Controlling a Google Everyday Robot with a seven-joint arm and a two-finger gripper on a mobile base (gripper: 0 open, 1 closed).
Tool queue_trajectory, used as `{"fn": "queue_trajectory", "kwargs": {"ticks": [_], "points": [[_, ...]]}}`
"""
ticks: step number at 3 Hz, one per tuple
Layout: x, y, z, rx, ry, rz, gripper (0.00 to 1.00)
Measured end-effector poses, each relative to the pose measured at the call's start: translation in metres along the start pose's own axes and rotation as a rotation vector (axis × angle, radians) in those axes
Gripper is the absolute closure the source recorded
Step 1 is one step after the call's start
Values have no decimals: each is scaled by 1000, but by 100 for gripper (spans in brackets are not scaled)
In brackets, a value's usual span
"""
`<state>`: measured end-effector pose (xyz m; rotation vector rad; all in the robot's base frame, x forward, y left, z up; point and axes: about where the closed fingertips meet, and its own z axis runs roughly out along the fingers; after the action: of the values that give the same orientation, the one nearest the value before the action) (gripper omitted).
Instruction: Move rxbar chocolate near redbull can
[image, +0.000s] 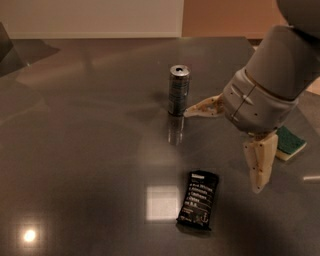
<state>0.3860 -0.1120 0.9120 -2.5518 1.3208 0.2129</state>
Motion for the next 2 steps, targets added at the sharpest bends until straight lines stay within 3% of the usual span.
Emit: {"fn": "queue_trajectory", "kwargs": {"ticks": [2], "points": [[-19,19,33,-108,-15,-262,0]]}}
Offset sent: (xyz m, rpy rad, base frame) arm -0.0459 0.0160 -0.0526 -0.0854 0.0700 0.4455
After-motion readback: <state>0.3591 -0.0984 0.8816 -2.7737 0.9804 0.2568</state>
